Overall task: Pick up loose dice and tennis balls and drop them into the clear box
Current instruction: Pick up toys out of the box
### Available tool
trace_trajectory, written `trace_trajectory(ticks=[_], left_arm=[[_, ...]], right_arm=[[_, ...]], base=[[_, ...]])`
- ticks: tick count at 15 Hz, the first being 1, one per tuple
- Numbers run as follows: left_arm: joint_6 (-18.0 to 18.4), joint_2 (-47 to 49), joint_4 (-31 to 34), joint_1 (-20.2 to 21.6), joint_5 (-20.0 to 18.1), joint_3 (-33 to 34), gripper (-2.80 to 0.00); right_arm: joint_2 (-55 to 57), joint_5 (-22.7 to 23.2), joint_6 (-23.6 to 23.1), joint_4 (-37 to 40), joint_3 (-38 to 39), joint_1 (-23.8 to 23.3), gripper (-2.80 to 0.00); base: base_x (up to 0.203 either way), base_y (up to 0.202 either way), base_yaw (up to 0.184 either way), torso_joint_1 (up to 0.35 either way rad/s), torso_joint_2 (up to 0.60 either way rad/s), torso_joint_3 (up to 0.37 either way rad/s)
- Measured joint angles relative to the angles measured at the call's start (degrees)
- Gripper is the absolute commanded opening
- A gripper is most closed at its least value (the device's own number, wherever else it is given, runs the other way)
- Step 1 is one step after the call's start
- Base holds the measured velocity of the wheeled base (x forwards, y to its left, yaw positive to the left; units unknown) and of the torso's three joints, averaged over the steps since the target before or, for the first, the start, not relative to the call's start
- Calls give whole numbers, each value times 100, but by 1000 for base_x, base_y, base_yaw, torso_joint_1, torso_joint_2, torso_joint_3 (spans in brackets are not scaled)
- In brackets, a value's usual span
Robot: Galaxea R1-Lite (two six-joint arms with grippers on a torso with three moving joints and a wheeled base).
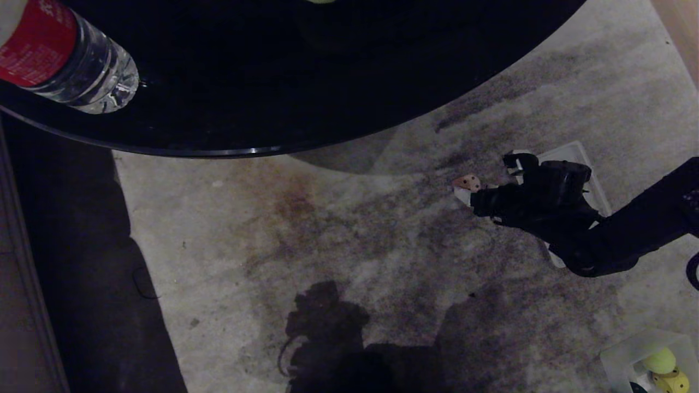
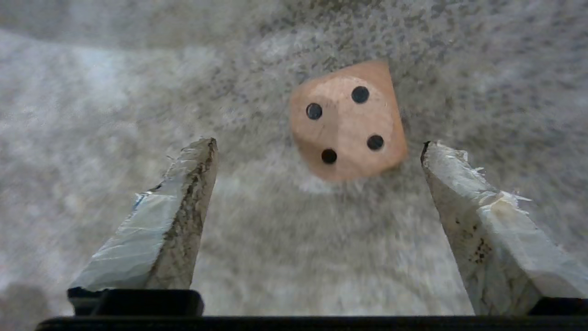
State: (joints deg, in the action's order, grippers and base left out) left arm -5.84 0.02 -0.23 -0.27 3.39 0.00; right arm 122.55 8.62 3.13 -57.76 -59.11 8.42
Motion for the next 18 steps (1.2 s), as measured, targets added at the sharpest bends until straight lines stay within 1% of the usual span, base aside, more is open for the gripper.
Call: trace_trajectory(ticks=[3,4,5,7,9,12,15,18], left_arm=[[-1,0,-1,0,0,0,-280],[-2,0,1,0,0,0,-280],[-3,0,-1,0,2,0,-280],[-2,0,1,0,0,0,-280],[-1,0,-1,0,0,0,-280],[-2,0,0,0,2,0,-280],[0,0,-1,0,-1,0,-280],[-2,0,-1,0,0,0,-280]], right_arm=[[345,-9,-9,-124,-211,-38,0],[464,-9,-16,-236,-293,-44,-249],[565,-9,-27,-343,-378,-49,-280],[747,-11,-42,-526,-540,-52,-280],[841,-18,-191,-558,-628,-57,-280],[925,-9,-712,-668,-613,-82,-280],[813,-16,-753,-627,-315,-134,-280],[356,-13,-745,-536,200,-249,-280]], base=[[0,0,0,0,0,0],[0,0,0,0,0,0],[0,0,0,0,0,0],[0,0,0,0,0,0],[0,0,0,0,0,0],[0,0,0,0,0,0],[0,0,0,0,0,0],[0,0,0,0,0,0]])
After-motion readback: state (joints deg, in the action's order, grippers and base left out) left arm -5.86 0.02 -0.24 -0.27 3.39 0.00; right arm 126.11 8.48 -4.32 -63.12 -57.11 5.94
